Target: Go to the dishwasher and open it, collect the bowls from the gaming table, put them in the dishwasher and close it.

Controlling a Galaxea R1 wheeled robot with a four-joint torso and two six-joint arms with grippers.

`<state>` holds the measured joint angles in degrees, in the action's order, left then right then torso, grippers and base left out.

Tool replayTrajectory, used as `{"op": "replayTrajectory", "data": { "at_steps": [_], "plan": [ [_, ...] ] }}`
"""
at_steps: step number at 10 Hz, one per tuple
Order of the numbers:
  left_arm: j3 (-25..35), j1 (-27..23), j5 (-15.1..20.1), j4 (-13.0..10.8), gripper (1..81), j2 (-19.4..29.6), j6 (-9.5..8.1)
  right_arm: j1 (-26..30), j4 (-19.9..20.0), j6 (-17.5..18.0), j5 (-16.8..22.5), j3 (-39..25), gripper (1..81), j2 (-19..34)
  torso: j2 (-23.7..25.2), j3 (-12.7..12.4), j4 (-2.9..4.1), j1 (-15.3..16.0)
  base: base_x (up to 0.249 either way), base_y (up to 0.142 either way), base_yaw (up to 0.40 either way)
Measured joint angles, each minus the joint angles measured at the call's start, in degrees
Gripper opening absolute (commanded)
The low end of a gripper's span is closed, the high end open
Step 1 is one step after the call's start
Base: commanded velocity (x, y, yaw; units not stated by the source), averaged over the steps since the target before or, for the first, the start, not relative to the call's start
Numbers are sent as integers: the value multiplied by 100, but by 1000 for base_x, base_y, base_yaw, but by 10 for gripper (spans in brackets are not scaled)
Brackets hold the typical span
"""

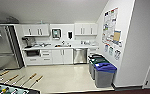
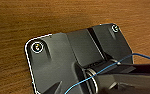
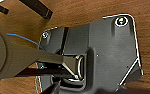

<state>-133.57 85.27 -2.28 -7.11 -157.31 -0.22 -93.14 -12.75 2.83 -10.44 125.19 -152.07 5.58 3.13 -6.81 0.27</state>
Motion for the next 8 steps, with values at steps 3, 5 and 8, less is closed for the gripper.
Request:
{"op": "replayTrajectory", "data": {
  "at_steps": [3, 5, 8],
  "plan": [
    [0, 1, -2, -2, 811, 0, 0, 28, 0, 0, 2, 9, 811, -2, 0, 0, 0, 0, 277, 0, 0],
    [-2, 0, -2, 0, 811, 2, 0, 28, -1, 0, 7, 9, 811, -6, 0, 0, 0, 0, 277, 0, 0],
    [0, 1, -2, -2, 811, -13, 0, 44, -1, 0, 41, 11, 811, -24, 0, 0, 0, 0, 277, 0, 0]
  ]
}}
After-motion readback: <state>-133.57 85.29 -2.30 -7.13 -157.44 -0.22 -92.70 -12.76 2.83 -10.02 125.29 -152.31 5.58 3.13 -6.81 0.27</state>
